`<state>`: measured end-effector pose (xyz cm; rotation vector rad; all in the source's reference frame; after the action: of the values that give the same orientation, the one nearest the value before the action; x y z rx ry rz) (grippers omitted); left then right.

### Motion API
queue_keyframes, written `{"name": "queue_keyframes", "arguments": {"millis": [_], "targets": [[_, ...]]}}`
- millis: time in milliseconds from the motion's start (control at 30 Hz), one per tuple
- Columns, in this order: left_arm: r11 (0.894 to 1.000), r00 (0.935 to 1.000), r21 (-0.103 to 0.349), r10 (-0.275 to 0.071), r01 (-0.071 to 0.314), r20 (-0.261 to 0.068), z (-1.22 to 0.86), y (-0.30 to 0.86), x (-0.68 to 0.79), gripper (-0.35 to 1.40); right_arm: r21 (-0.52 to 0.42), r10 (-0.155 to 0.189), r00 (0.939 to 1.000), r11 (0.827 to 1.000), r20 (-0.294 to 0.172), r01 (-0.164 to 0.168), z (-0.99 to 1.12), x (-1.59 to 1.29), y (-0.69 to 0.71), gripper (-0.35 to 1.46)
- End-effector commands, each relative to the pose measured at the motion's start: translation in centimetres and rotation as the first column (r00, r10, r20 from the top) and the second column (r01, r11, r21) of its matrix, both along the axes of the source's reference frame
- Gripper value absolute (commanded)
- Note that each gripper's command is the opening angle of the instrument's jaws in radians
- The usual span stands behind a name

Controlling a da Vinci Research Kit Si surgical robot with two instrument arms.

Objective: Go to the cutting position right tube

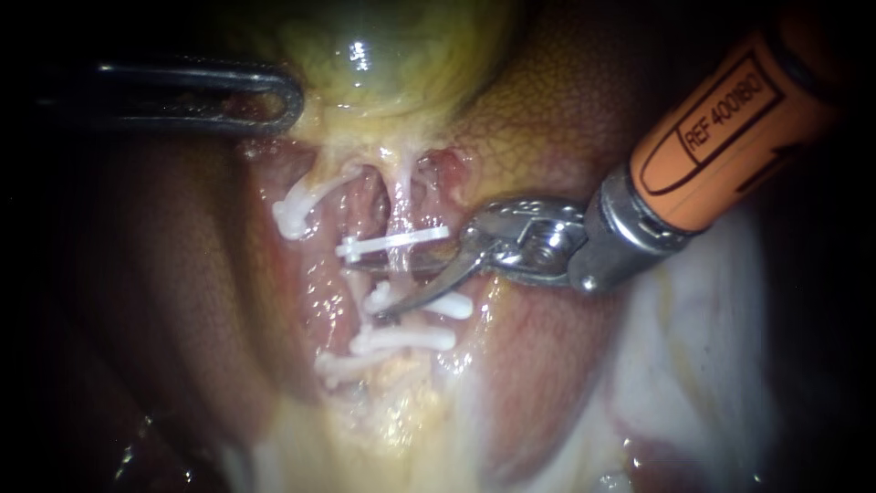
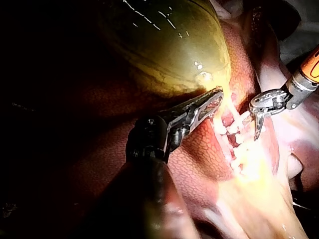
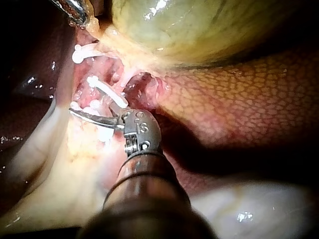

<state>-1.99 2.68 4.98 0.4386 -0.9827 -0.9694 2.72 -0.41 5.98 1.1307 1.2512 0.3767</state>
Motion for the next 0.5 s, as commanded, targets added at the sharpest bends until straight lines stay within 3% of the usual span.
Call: {"name": "queue_keyframes", "arguments": {"millis": [33,233,500], "targets": [[1.0,1.0,0.0,0.0,0.0,0.0,0.0,0.0,0.0,-0.35,-0.002,0.001,1.0,1.0,0.0,-0.001,0.03,0.02,-0.01,1.12],[1.0,1.0,0.0,0.0,0.0,0.0,0.0,0.0,-0.01,-0.35,-0.004,0.014,0.9998,1.0,-0.011,-0.014,0.14,0.13,-0.09,1.07],[1.0,1.0,0.0,0.0,0.0,0.0,0.0,0.0,-0.01,-0.35,0.007,0.035,0.9986,0.999,-0.041,-0.035,0.08,0.14,-0.06,1.04]]}}
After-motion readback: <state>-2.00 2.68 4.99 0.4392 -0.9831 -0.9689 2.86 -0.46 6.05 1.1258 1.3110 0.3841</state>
